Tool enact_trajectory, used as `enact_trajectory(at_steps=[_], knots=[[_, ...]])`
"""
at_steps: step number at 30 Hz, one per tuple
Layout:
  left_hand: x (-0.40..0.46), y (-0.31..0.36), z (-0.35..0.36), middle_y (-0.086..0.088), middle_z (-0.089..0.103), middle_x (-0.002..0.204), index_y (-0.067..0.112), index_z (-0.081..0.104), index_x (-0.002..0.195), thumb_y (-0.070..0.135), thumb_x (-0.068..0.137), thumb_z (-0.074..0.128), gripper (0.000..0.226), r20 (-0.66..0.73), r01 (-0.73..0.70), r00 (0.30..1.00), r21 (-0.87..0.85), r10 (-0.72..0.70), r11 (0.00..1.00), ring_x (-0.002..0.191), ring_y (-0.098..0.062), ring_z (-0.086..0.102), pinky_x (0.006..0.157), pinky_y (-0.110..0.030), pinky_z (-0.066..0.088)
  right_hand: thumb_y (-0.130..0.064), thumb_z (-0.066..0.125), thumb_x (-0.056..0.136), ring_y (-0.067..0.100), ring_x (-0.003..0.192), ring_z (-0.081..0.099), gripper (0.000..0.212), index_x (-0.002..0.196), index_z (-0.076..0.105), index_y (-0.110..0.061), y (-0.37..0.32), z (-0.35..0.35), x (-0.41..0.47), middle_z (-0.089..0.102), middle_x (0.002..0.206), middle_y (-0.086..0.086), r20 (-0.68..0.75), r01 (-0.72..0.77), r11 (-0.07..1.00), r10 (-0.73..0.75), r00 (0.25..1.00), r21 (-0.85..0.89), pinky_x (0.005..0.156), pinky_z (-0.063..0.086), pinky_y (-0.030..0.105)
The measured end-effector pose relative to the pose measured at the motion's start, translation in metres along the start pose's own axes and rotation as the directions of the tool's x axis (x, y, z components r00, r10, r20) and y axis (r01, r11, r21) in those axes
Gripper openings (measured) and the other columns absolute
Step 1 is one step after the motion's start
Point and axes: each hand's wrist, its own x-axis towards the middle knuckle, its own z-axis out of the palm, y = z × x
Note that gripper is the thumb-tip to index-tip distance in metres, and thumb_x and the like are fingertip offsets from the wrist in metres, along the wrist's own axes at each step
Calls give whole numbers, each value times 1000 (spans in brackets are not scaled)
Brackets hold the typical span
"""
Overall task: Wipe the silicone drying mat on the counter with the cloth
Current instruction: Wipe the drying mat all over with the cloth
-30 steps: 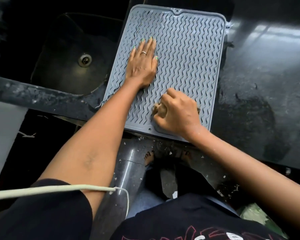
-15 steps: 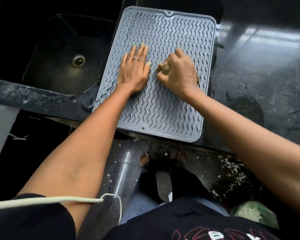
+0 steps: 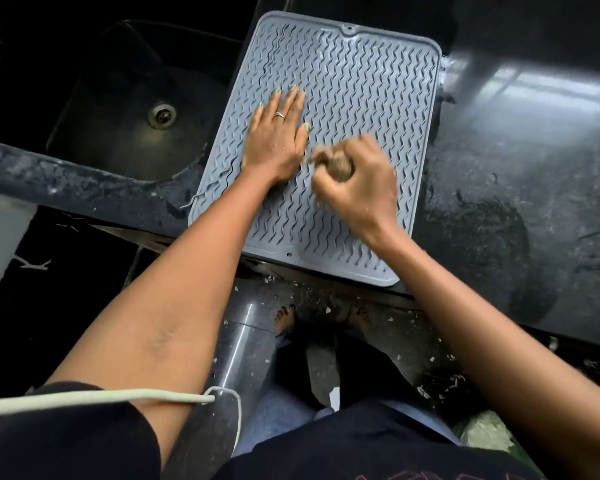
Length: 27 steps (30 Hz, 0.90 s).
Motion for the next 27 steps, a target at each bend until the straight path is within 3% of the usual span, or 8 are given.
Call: enact_trajectory(at_steps=[3,5,12,15,18,22,25,27], knots=[[0,1,-1,0,3,163,18,5,154,35,104,20,55,-3,1,1000,-3,-1,1000,150,-20,0,121,-38,-2,-32,62,77,21,86,52,27,94,61,-11,8,18,27,56,97,4,24,-21,965,28,999,-261,70,42,29],[0,0,0,0,3,163,18,5,154,36,104,20,55,-7,4,1000,-7,-4,1000,150,-20,0,121,-37,-2,-30,62,76,21,83,50,28,92,61,-8,12,26,20,56,97,7,84,49,933,-20,996,-357,66,38,27],[-4,2,1,0,3,163,18,6,154,36,103,20,56,-42,-2,999,-40,1,999,150,-18,0,120,-36,-2,-31,70,64,20,64,51,26,72,60,-9,-5,12,-72,52,76,1,336,254,944,-174,926,-211,55,45,29],[-4,4,-2,1,7,162,19,10,154,35,103,23,55,-31,17,999,-49,-18,999,150,-19,3,121,-38,1,-34,70,61,19,62,52,26,64,55,-13,-12,6,-68,50,71,-3,410,114,979,-36,911,-168,53,43,30],[5,10,-12,1,28,157,20,36,146,34,98,36,49,-97,51,993,-132,-64,990,144,-22,23,114,-43,19,-26,71,67,14,62,63,21,62,59,-9,-14,-6,-37,66,66,-4,505,-247,961,151,850,129,57,53,32],[31,9,-27,1,37,149,20,52,131,29,93,44,40,-197,44,977,-190,-82,981,134,-21,35,105,-40,30,-15,65,71,27,61,68,17,66,59,-1,-18,-19,24,69,66,14,322,-326,890,222,921,320,58,57,39],[61,5,-32,-1,28,156,18,41,142,27,96,39,47,-113,50,991,-182,-71,982,141,-22,28,114,-43,24,-24,60,68,30,81,67,15,61,51,-14,-22,-14,93,68,86,17,85,-220,937,204,975,273,73,56,48],[85,-3,-34,-2,23,159,17,31,148,26,97,37,52,-53,65,996,-158,-75,985,145,-23,21,118,-44,20,-32,59,71,23,93,61,16,78,60,-17,-19,-3,143,61,103,7,-33,-155,981,160,987,121,84,52,43]])
